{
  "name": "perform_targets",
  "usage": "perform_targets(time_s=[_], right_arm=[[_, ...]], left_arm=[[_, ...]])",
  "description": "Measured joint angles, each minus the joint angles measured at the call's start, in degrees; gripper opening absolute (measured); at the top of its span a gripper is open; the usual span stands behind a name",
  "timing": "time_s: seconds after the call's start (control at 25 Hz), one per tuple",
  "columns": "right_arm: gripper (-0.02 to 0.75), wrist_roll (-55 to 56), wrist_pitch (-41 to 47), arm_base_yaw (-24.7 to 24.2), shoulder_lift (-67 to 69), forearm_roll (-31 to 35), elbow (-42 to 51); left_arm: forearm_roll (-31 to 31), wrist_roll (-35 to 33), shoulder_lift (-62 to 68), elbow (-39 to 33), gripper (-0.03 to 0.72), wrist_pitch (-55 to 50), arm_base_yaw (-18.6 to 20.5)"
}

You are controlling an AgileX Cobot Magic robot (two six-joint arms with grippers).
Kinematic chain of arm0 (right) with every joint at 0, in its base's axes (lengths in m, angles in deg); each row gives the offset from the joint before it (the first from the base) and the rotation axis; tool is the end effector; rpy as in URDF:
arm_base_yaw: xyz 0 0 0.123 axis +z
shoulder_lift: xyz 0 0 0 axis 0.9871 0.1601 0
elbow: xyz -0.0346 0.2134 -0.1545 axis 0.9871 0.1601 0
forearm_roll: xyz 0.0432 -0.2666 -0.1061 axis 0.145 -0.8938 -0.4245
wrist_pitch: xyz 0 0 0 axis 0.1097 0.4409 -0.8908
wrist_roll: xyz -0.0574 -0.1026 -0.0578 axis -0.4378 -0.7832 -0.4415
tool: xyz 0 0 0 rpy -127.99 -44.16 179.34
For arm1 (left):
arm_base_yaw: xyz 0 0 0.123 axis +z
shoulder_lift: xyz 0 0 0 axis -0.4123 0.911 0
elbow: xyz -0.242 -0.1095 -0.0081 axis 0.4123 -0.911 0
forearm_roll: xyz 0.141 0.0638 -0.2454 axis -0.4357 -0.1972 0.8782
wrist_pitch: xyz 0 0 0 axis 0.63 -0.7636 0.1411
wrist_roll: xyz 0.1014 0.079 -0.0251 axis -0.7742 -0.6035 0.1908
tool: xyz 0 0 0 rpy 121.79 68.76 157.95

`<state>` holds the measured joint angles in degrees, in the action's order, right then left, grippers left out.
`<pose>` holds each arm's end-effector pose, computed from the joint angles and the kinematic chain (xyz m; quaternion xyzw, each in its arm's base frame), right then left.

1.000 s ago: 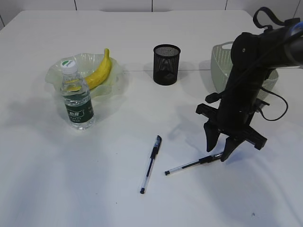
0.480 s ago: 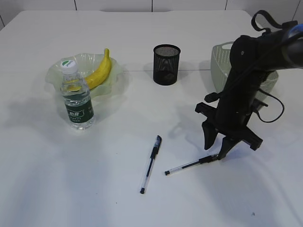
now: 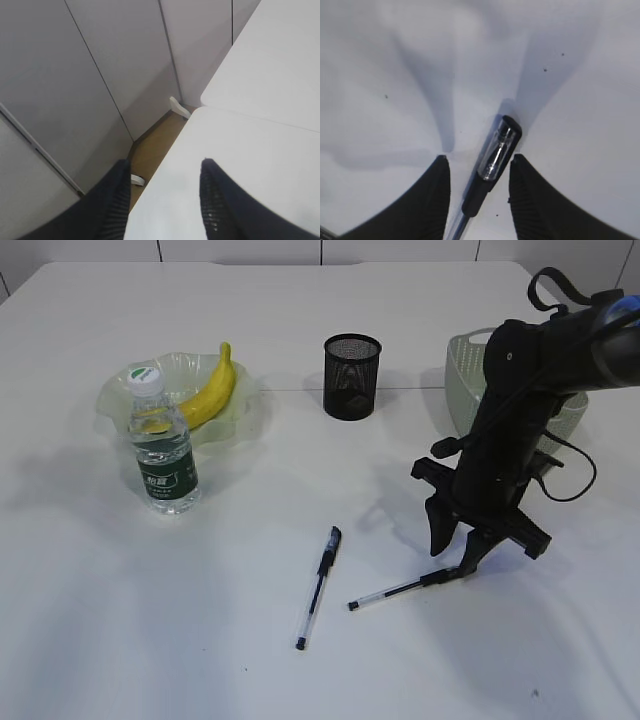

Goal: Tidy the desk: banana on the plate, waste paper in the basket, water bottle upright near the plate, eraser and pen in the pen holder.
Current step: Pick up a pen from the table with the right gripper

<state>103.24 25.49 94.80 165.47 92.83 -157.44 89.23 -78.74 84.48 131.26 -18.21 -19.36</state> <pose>0.3988 0.1260 0.0557 -0.4365 -0.8940 -0.0620 0.0800 0.3449 0.0991 0.2841 -0.2102 0.7977 0.2344 0.5143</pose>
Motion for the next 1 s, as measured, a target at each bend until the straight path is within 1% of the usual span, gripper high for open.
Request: perform_targets(time_s=[0.56,0.68,1.0], right_arm=[[0.298,0.12,-0.19,0.08,0.0,-1.08,0.0],[0.298,0.12,-0.24,0.71,0.0,-1.57,0.0],[0.298,0.12,0.49,1.09,1.41,-0.72,0.0]], left_arm=[[0.0,0.0,0.0,0.0,0.302,0.11,0.0],[0.0,0.0,0.0,0.0,0.3,0.11,0.0],[0.0,0.0,0.0,0.0,0.296,0.21,0.0]])
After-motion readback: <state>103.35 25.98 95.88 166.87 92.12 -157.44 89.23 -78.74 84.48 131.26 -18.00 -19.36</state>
